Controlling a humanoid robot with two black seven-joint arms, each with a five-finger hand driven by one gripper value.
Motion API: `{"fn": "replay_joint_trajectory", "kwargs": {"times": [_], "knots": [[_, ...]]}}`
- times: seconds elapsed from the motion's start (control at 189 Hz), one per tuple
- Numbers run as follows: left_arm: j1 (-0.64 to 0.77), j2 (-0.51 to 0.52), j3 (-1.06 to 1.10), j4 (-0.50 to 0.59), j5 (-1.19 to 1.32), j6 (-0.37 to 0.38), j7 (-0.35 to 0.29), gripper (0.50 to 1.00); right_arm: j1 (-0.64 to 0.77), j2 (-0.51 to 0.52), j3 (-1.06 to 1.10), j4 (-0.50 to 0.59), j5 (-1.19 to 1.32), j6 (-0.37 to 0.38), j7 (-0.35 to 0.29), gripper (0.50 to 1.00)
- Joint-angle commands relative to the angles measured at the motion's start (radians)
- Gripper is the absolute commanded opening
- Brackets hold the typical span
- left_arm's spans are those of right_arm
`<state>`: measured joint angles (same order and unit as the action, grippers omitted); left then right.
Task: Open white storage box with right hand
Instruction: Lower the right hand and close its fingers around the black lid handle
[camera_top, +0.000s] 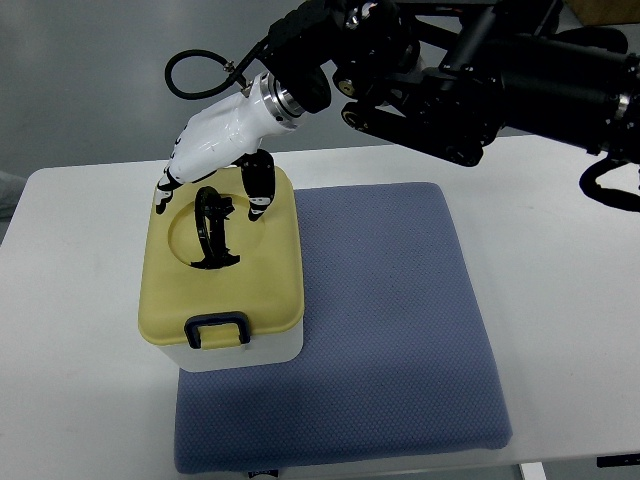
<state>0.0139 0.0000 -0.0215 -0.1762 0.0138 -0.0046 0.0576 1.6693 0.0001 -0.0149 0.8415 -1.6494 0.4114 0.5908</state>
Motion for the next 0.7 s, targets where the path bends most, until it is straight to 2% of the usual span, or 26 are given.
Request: {"fn": "replay_joint_trajectory", "kwargs": {"times": [0.0,0.074,0.693], "knots": [[0.000,0.000,0.000,0.000,0.000,0.000,0.001,1.000,-0.003,0.000,-0.005,0.004,-0.001,-0.002,0.004,0.864],[0.000,0.000,0.000,0.000,0.000,0.000,0.001,1.000,-0.005,0.000,-0.005,0.008,0.000,-0.002,0.009,0.809],[0.000,0.000,0.000,0.001,0.000,0.000,0.001,1.000,-0.045,0.000,-0.004,0.045,-0.003,-0.025,0.011,0.709]]}}
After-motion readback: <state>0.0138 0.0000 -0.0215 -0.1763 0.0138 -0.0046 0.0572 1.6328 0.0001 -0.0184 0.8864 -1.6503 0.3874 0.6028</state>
